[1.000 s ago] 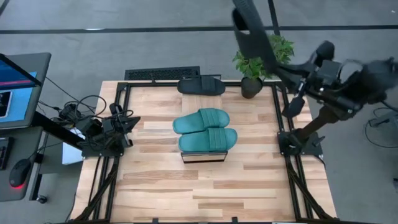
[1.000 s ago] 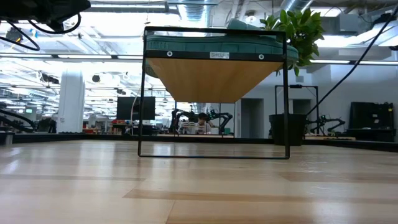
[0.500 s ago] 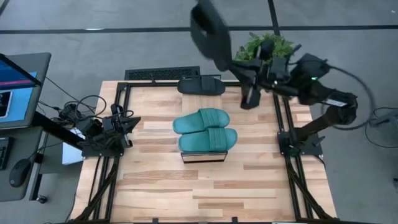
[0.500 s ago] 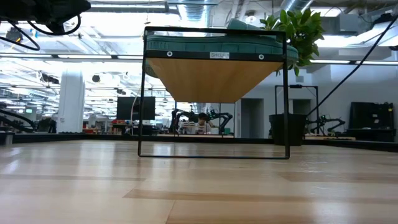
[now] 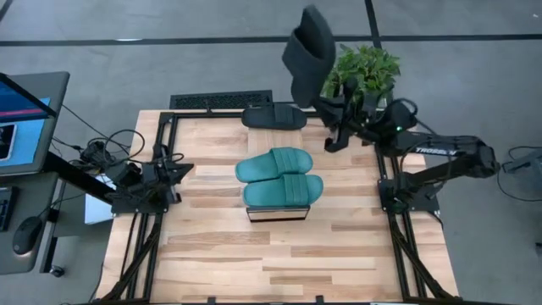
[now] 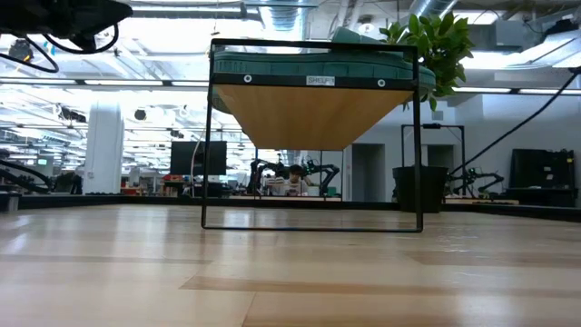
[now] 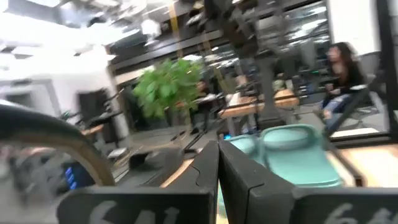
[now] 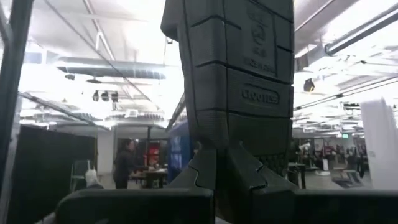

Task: Pick and place slides into the shelf
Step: Put the black slipper on the shelf

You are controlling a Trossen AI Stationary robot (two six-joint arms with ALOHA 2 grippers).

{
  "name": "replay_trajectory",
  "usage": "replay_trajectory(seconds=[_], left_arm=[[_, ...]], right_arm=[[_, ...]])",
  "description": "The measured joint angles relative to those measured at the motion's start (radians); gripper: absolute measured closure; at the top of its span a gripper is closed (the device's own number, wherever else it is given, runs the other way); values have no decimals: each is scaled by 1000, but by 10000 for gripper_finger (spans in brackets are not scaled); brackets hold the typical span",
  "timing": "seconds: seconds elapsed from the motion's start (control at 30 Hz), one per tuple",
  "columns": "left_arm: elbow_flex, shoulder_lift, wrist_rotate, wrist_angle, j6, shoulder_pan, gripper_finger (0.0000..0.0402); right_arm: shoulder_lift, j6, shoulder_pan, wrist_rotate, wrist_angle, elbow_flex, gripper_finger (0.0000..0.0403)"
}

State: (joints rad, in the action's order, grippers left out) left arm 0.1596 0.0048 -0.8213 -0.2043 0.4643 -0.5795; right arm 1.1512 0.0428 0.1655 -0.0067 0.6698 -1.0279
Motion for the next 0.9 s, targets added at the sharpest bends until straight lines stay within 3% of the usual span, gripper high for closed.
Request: replay_trajectory(seconds=[0.17,0.43,0.53,0.73,0.9], left_arm=[[0,2,146,-24,43,0,401],[0,85,178,-108,149,37,401],[0,174,216,-192,263,79,401],[0,439,392,-460,572,176,401],[40,702,351,-634,901,244,402]], right_arm=[[-8,-25,-2,-18,160,116,399],[64,-43,-8,-45,296,158,402],[99,-45,-8,-60,348,158,402],[145,-73,-5,-75,411,158,402],[153,-88,1,-101,417,158,402]])
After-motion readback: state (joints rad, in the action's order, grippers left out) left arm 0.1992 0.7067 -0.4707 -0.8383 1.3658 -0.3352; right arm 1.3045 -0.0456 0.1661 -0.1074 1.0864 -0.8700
